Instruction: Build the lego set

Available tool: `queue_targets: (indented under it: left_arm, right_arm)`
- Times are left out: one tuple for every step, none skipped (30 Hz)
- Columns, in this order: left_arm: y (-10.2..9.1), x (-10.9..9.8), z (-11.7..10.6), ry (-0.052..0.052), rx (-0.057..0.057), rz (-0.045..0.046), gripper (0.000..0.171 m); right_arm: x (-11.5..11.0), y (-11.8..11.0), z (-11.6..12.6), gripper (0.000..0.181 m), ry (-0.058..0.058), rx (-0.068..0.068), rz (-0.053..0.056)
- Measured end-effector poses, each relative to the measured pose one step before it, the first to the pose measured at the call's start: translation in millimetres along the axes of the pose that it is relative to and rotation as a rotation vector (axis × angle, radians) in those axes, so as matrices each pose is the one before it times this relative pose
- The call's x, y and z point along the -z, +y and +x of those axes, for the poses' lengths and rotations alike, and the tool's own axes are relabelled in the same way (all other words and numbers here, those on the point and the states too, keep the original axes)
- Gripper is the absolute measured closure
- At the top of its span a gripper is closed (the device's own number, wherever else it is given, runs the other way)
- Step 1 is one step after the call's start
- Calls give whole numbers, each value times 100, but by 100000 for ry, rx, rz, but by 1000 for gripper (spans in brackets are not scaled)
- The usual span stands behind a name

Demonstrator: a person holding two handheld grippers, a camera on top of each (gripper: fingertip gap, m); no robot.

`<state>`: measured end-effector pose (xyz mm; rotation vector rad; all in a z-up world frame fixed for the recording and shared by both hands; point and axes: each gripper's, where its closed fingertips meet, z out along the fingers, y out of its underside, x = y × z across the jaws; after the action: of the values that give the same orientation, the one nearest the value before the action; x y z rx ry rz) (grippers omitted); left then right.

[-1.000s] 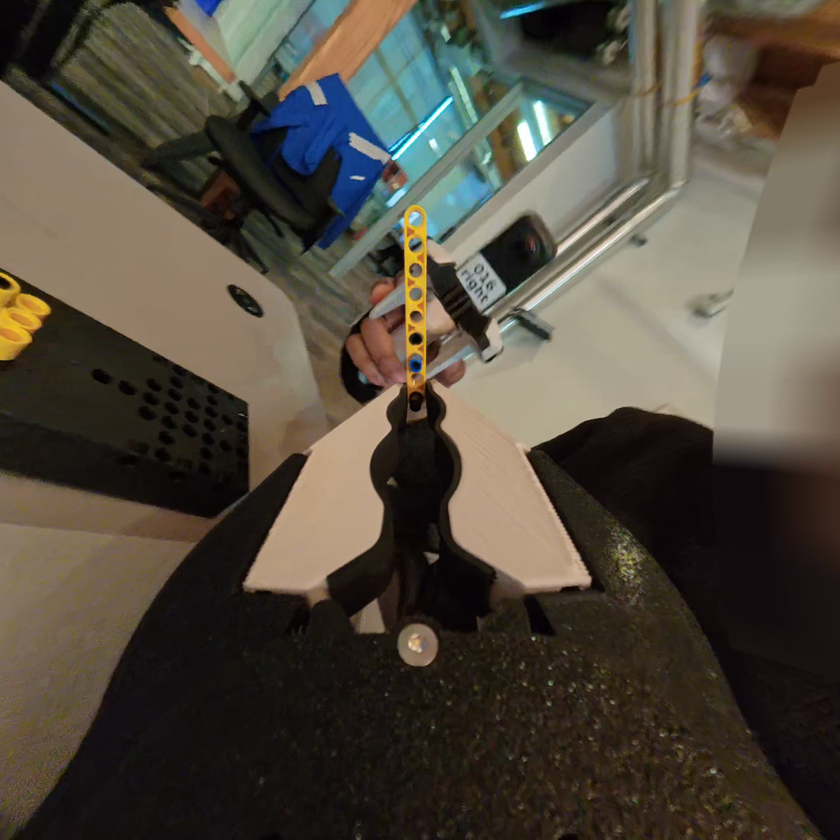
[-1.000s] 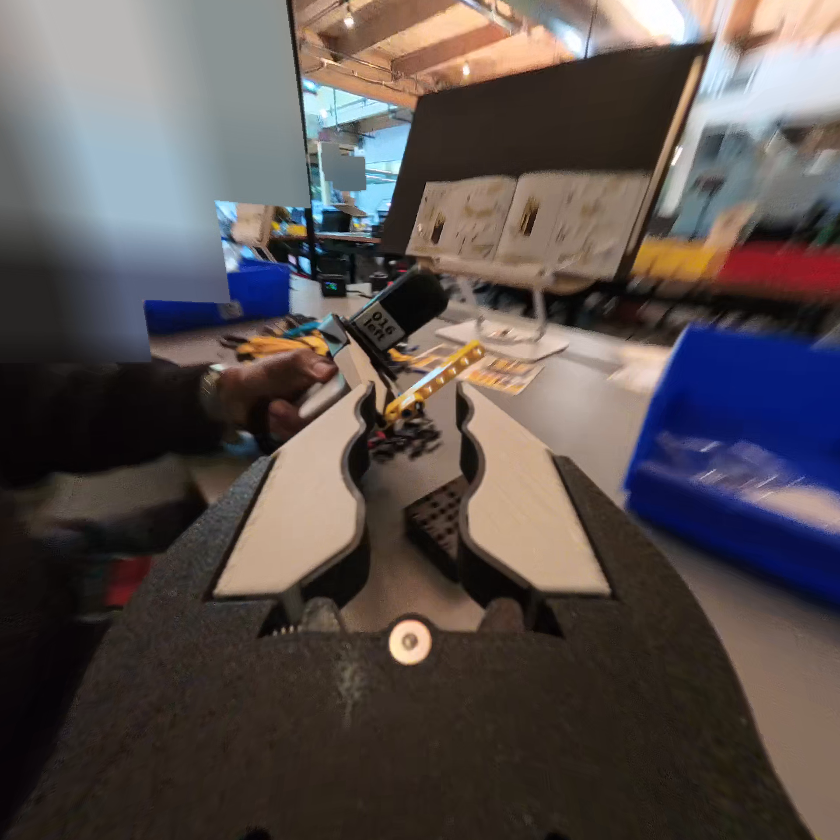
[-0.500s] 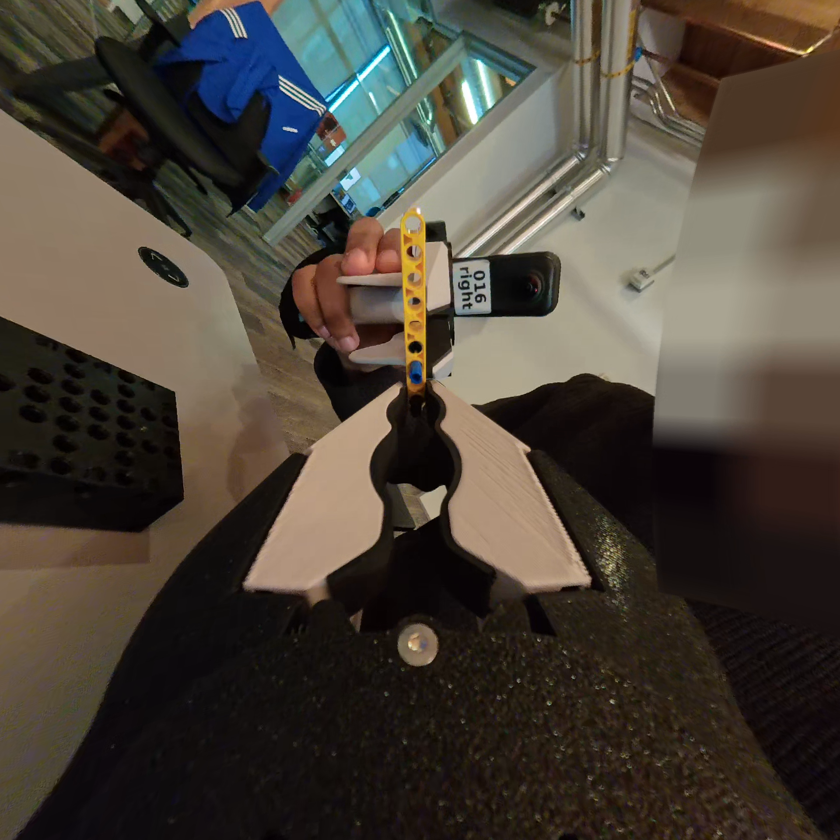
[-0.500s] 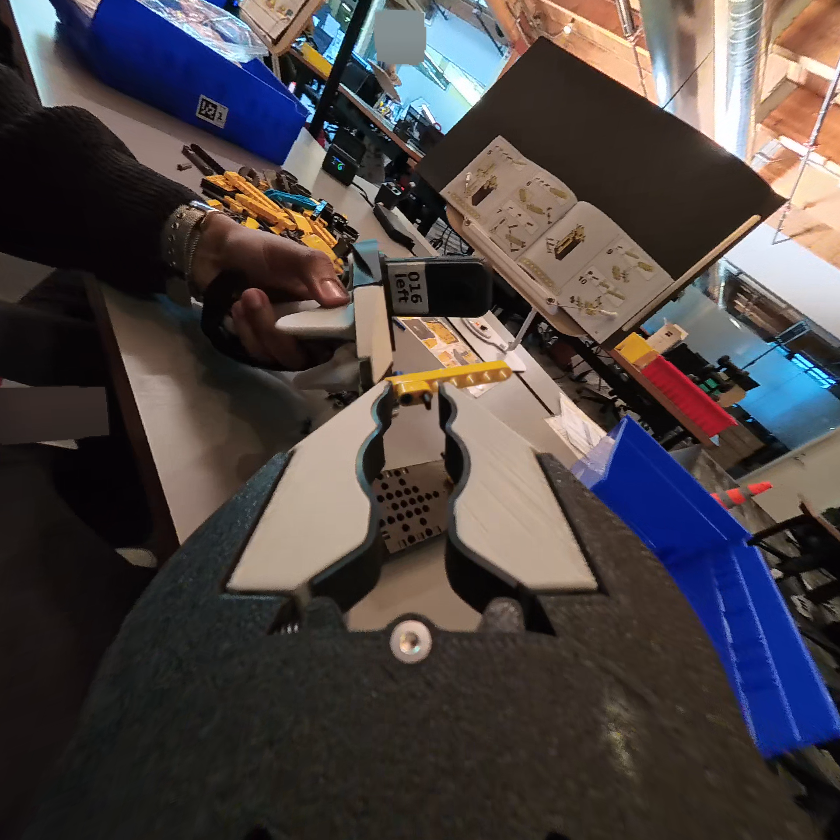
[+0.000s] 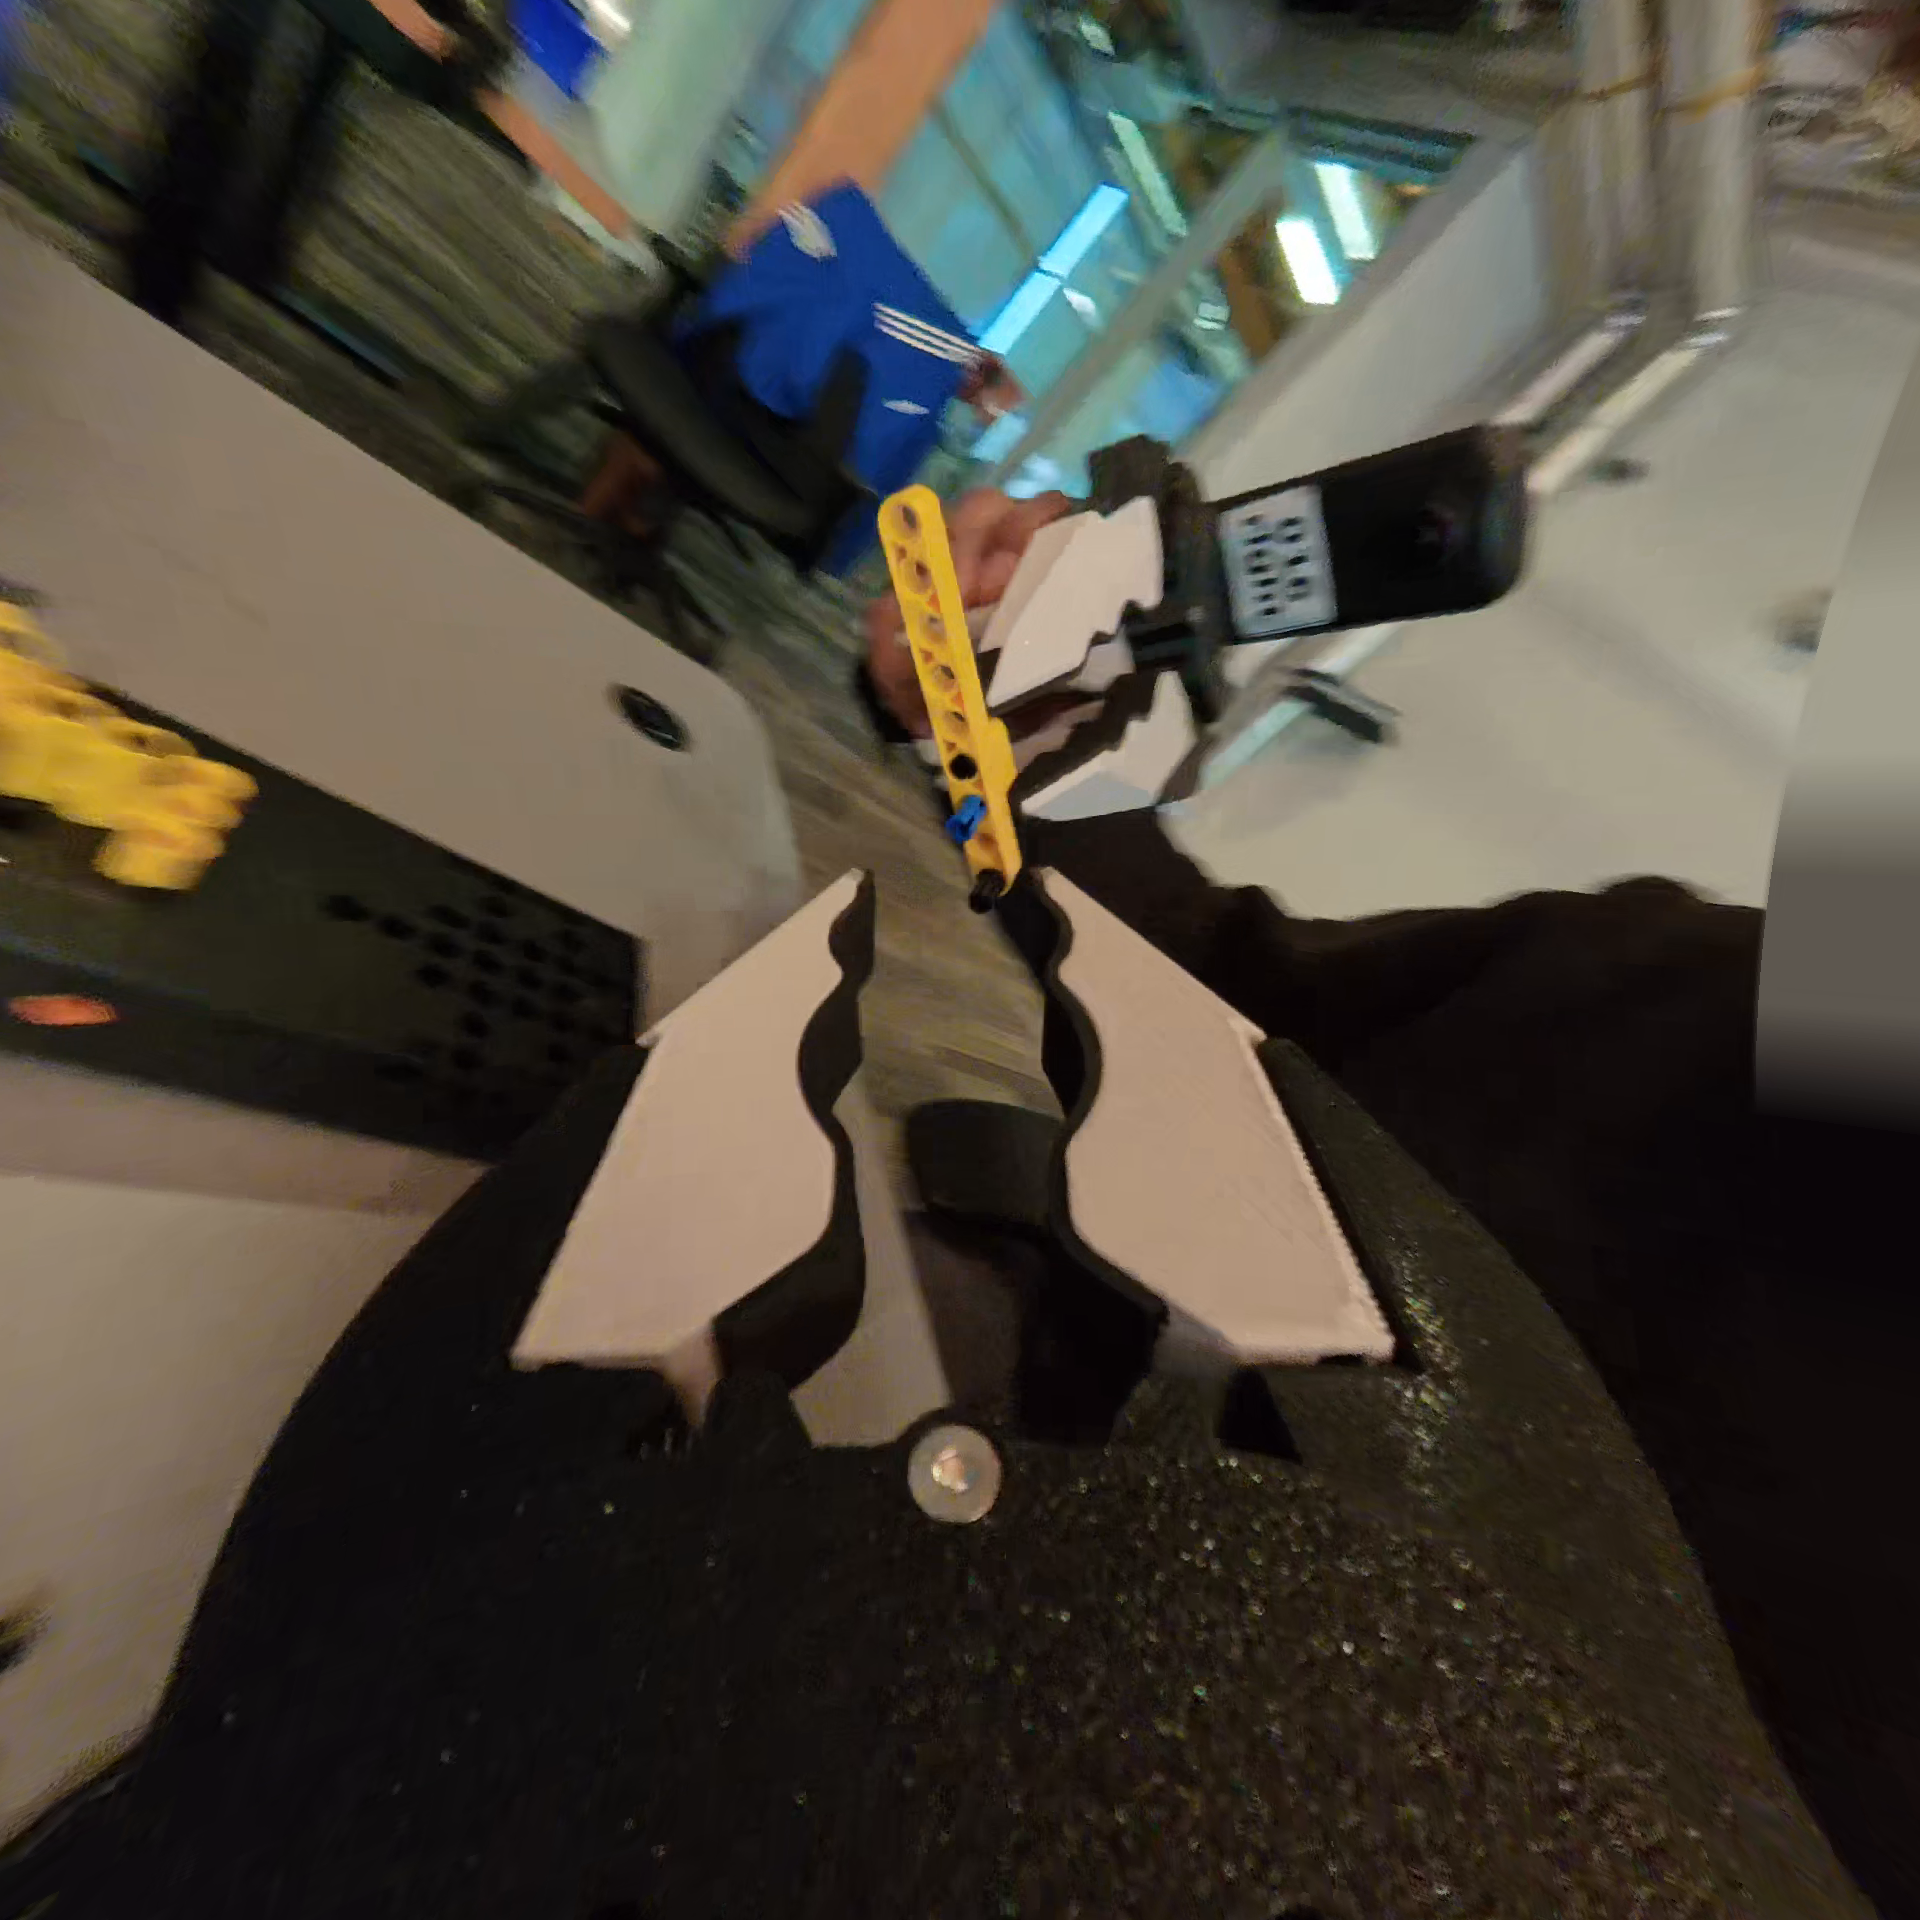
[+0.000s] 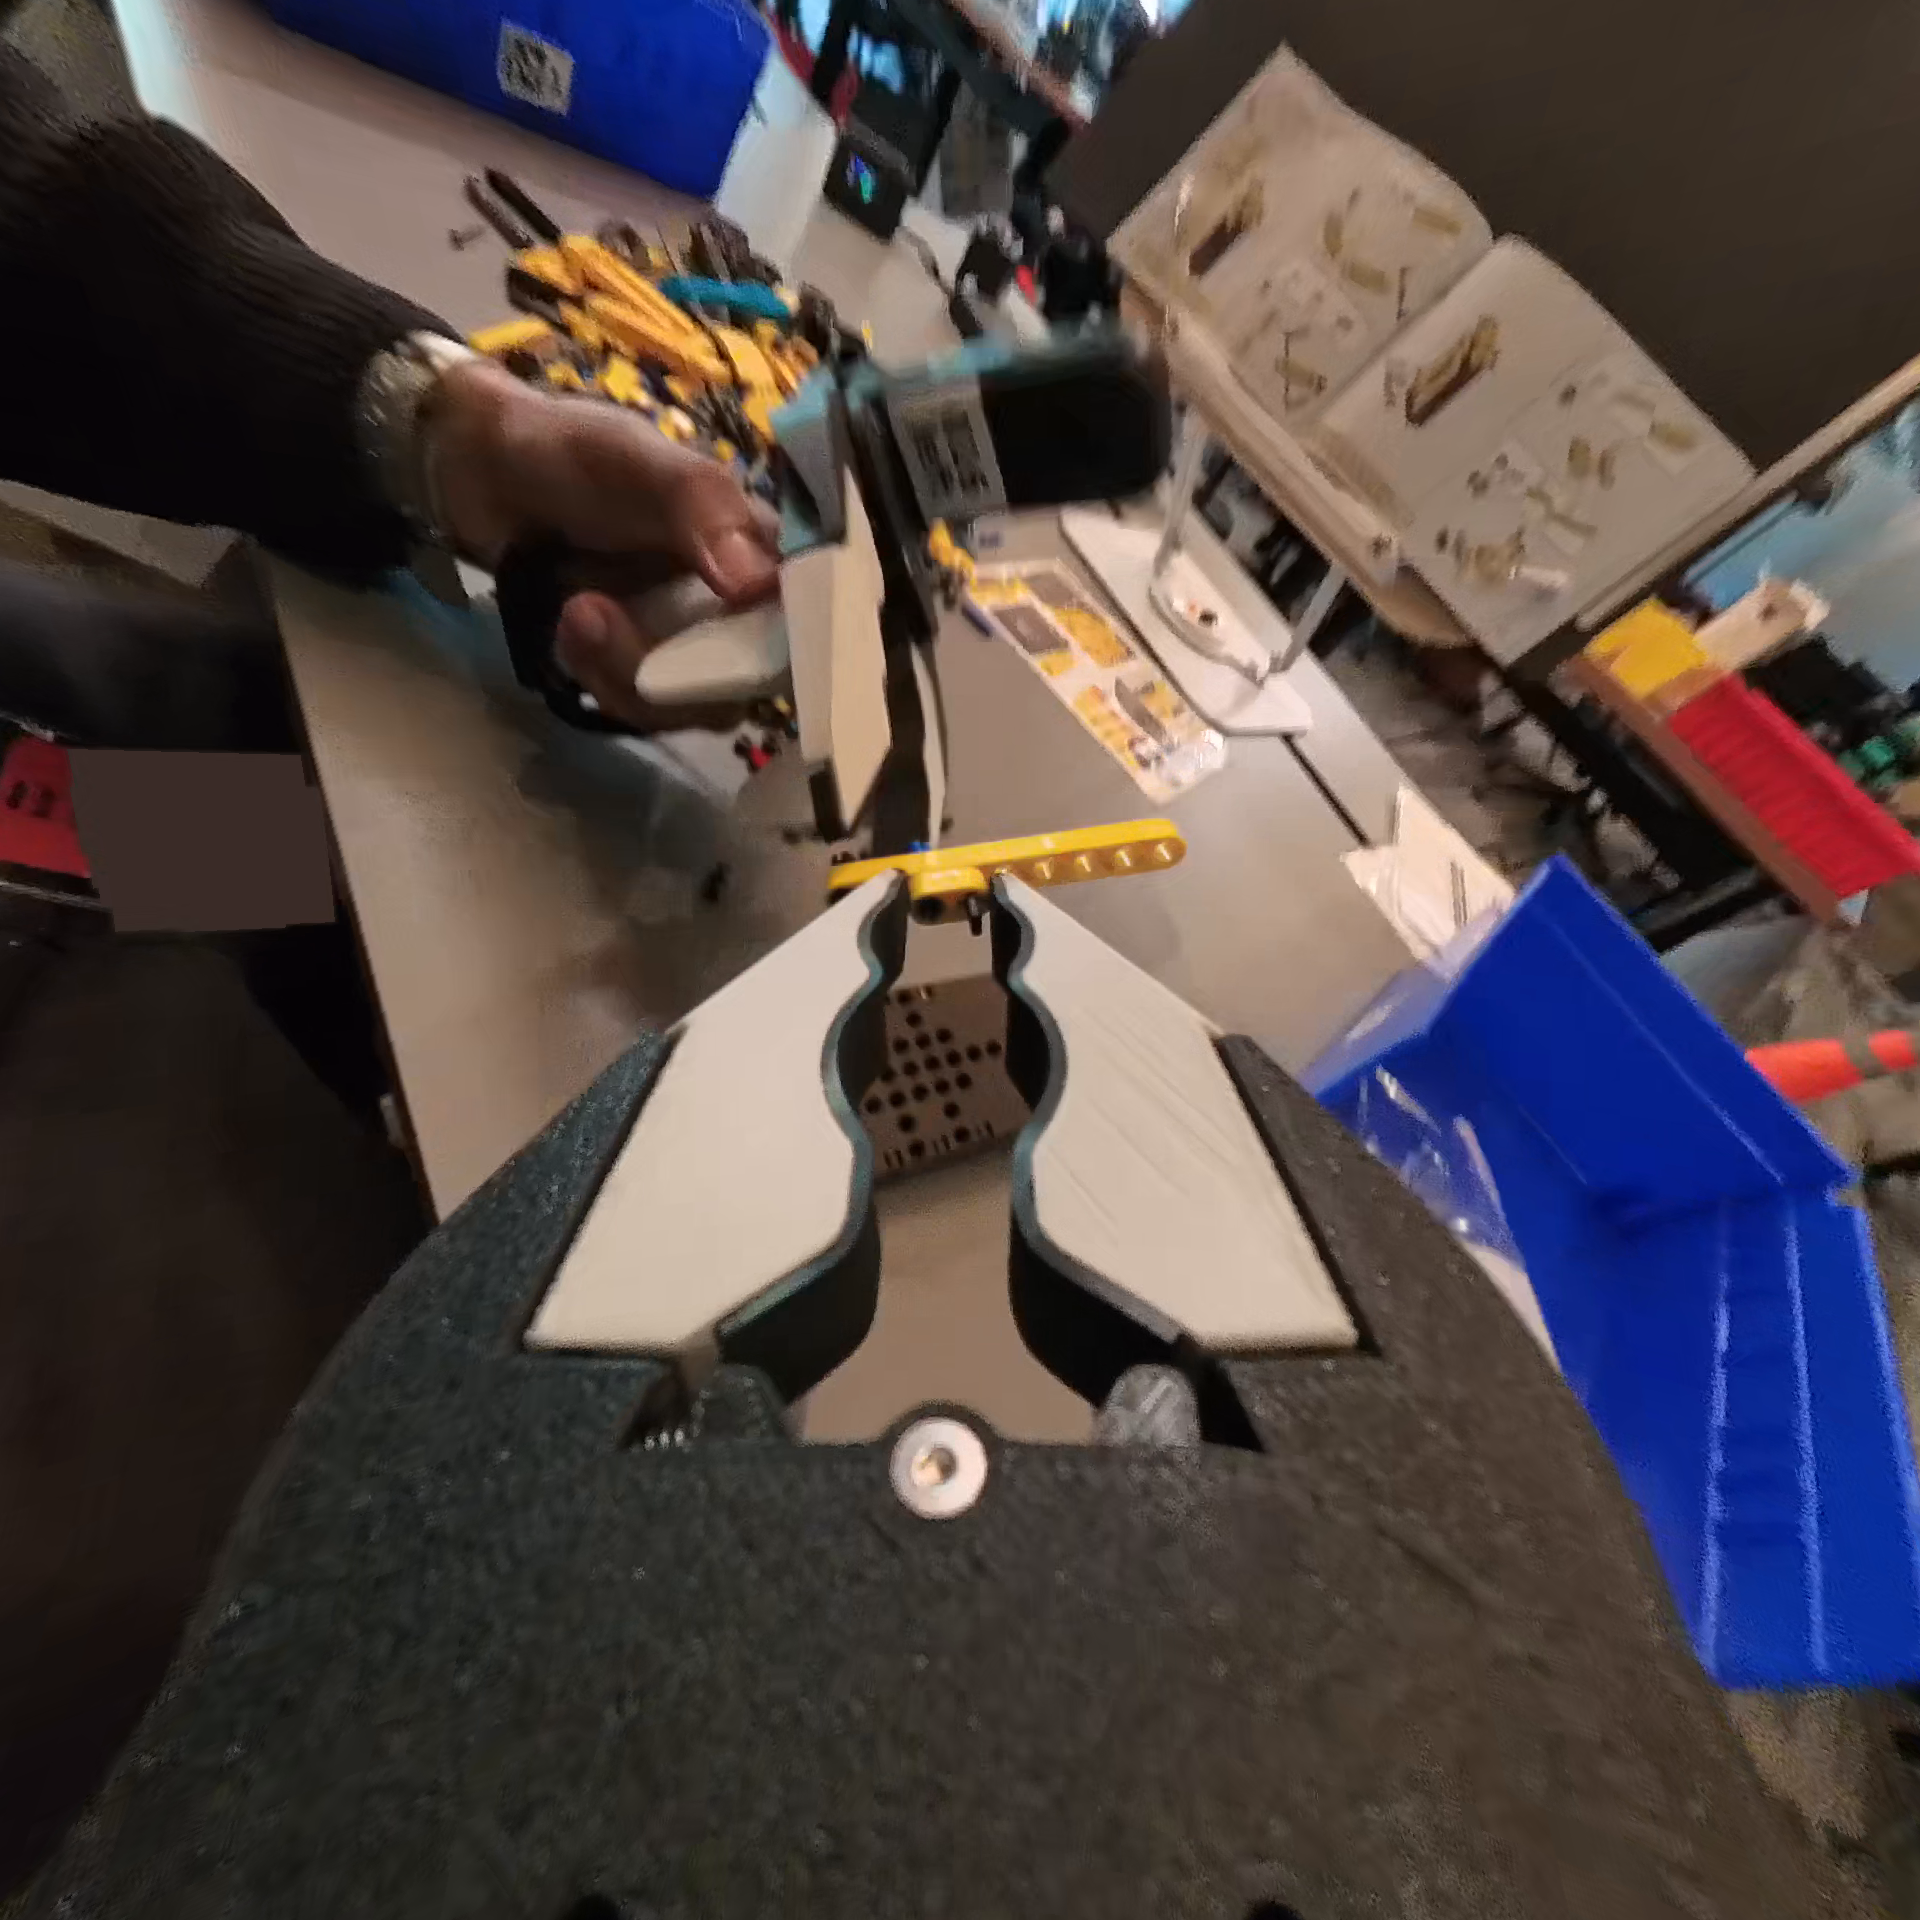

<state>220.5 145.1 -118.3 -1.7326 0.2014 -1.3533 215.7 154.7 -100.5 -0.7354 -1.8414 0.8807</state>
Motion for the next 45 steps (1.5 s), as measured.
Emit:
queue_targets:
  left_arm:
    - [-555, 565, -1022, -9663, -5829, 2260, 142]
    - [-324, 472, -1135, -10241, -5785, 729, 142]
    - [-7, 308, -1034, -9495, -6135, -1195, 142]
    - [273, 92, -860, -8197, -6286, -2856, 143]
    - [548, -136, -872, -8058, -5603, -4132, 143]
    - [694, -327, -686, -6649, -4712, -4513, 144]
    - [712, -443, -250, -4002, -3935, -4333, 145]
    - [629, -456, -101, -2952, -3069, -3739, 147]
    - [545, -396, -146, -2913, -2788, -3096, 148]
    - [514, -349, -215, -2896, -2580, -2911, 150]
    - [485, -315, -199, -2330, -2294, -2755, 150]
    - [85, -163, -74, -1311, -1764, -264, 152]
    - [-18, -42, 52, -231, -510, 201, 152]
    - [3, -31, -23, -175, -59, 149, 153]
    - [23, -3, -86, -355, 365, 28, 154]
    - [15, 9, -82, -247, 48, -42, 156]
    - [17, 4, -61, -282, -260, -159, 157]
    - [16, -9, -62, -399, -151, -105, 158]
    - [-7, -13, -36, -278, 152, -26, 159]
    - [-3, -11, -22, -201, 196, -59, 159]
    - [-1, -4, -46, -286, 281, -52, 160]
    - [-2, 0, -29, -186, 280, -6, 160]
    - [0, -8, -16, -171, 34, -46, 161]
    - [8, -6, -22, -403, -225, -61, 161]
    - [3, -18, -74, -861, -267, -85, 162]
    - [6, -9, -82, -1093, -390, -154, 164]
    - [3, -14, -61, -976, -592, -155, 165]
    - [7, -11, -36, -882, -730, -169, 166]
    - [9, -16, -31, -797, -685, -119, 166]
    - [-1, -6, -19, -635, -590, -89, 167]
    - [8, 2, -5, -441, -415, -28, 167]
    - [3, -11, -18, -168, -52, 30, 167]
    - [-3, 7, -2, 109, 286, 65, 167]
    - [-11, 0, 9, 320, 522, 74, 167]
    - [0, 2, 0, 426, 600, 89, 167]
    - [-7, 7, 3, 370, 608, 61, 167]
    - [1, 3, 7, 338, 427, 78, 167]
    - [-9, -14, 54, 537, 334, 80, 167]
    - [-20, -27, 49, 454, 342, 110, 167]
    - [-2, -15, 74, 472, 166, 34, 167]
    - [-4, -14, 32, 275, 96, 56, 167]
    - [2, 4, -9, 105, 115, -26, 167]
    - [-1, 3, -11, 211, 508, -53, 167]
    - [-8, 10, 3, 259, 593, -62, 167]
    - [-1, 3, 8, 162, 328, -146, 167]
  right_arm:
    - [-20, 752, 612, 166, -1170, -1651, -5193]
    - [-128, 882, 501, 166, -2443, -1471, -6363]
    - [-250, 923, 356, 166, -3685, -1462, -7089]
    - [-334, 899, 227, 166, -4533, -994, -7703]
    - [-394, 775, 88, 166, -4952, -128, -7396]
    - [-418, 659, 67, 166, -4525, 992, -7197]
    - [-441, 506, 1, 166, -4130, 2475, -6664]
    - [-412, 347, -211, 166, -4688, 3543, -5789]
    - [-413, 343, -178, 166, -4303, 3052, -5993]
    - [-329, 285, -32, 166, -3315, 2792, -5937]
    - [-256, 116, 17, 166, -2829, 3015, -4618]
    - [-230, 7, 190, 166, -1811, 1945, -3509]
    - [-246, -101, 217, 166, -1849, 962, -2499]
    - [-310, -255, 82, 166, -2392, 442, -1265]
    - [-368, -182, 125, 166, -1572, 411, -1475]
    - [-394, 212, 176, 166, -612, 661, -3843]
    - [-368, 502, 223, 166, 224, 1310, -5420]
    - [-292, 340, 203, 166, 499, 1195, -4040]
    - [-192, 1, 91, 166, -265, -16, -1183]
    - [-85, -309, -149, 166, -1872, -1234, 1382]
    - [-15, -276, -41, 166, -1245, -1800, 1514]
    - [-27, 35, 116, 166, 201, -1146, -329]
    - [-23, 208, 170, 166, 982, -472, -1372]
    - [24, 25, 63, 166, 586, -511, -270]
    - [-4, -23, 21, 166, 571, -787, -176]
    - [-13, -48, 14, 166, 696, -946, -10]
    - [-5, -43, -14, 166, 803, -535, -97]
    - [0, -18, 2, 166, 747, -476, -399]
    - [-13, -62, -27, 166, 569, -570, -468]
    - [-19, -104, -38, 166, 427, -371, -419]
    - [-24, -122, -44, 166, 306, -12, -497]
    - [-25, -119, -47, 166, 381, 334, -484]
    - [-19, -98, -14, 166, 513, 762, -450]
    - [-44, -115, 1, 166, 263, 372, -133]
    - [-61, -114, 12, 166, -116, 192, 59]
    - [-84, -156, 2, 166, -531, -359, 606]
    - [-98, -165, 3, 166, -709, -683, 845]
    - [-117, -110, 7, 166, -639, -414, 672]
    - [-118, -89, 11, 166, -503, -390, 627]
    - [-91, -44, -21, 166, -450, -239, 419]
    - [-7, 9, -16, 166, -66, 257, 268]
    - [36, 18, 4, 166, 324, 284, 427]
    - [39, 12, -17, 166, 434, 176, 917]
    - [42, 6, -16, 166, 379, -104, 1436]
    - [56, 30, -9, 166, 212, -176, 1596]
